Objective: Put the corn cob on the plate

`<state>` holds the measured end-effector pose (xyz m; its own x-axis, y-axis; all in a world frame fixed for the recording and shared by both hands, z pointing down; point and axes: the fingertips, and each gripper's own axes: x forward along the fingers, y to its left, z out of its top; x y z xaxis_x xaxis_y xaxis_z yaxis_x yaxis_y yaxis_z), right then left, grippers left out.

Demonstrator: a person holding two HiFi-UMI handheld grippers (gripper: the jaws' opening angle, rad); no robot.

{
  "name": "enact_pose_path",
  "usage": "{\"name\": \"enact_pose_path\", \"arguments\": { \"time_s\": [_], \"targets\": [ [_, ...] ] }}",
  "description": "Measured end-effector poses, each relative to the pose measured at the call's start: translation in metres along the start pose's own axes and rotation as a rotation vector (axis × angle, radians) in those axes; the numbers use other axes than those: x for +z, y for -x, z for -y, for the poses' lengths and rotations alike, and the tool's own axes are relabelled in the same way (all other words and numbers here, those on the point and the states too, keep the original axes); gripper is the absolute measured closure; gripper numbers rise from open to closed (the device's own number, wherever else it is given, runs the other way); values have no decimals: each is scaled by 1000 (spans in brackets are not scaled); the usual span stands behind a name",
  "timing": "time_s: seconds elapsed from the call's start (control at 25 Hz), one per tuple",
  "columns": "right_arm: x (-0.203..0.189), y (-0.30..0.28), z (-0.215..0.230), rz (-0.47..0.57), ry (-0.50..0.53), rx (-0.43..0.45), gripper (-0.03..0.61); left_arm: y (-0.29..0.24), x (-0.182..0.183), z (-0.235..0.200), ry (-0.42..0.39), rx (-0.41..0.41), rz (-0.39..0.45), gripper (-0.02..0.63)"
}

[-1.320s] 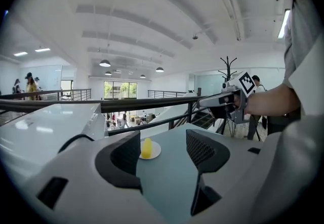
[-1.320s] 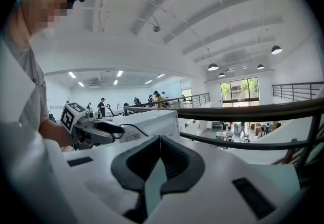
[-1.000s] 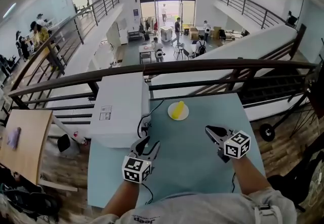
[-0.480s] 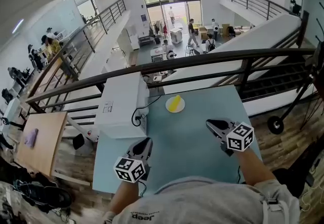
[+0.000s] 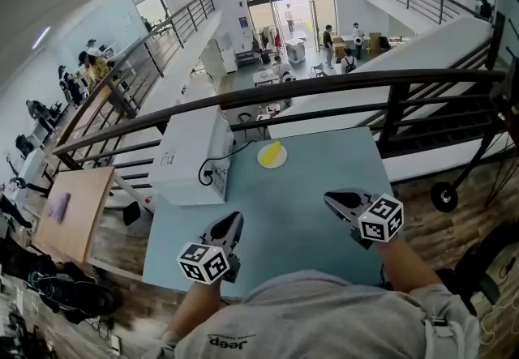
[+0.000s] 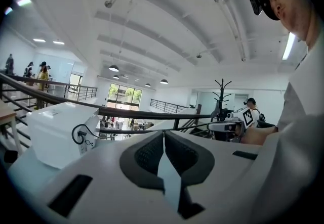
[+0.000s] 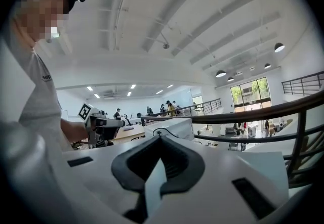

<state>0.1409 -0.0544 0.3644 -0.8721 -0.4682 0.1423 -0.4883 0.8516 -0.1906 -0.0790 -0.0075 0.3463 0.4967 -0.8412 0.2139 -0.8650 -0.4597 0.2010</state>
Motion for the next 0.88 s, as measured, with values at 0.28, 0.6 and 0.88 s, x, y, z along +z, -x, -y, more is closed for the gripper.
{"name": "enact_pose_path", "arguments": {
  "time_s": [0.28, 0.6, 0.88],
  "targets": [
    [5, -12, -27, 23, 7, -99, 561, 9, 13, -28, -37, -91, 19, 586],
    [9, -38, -48, 29, -45, -191, 563, 35, 16, -58, -80, -156, 27, 585],
    [11, -37, -49, -17, -4, -188, 563, 45, 13, -68, -36, -128, 60, 586]
  ]
}}
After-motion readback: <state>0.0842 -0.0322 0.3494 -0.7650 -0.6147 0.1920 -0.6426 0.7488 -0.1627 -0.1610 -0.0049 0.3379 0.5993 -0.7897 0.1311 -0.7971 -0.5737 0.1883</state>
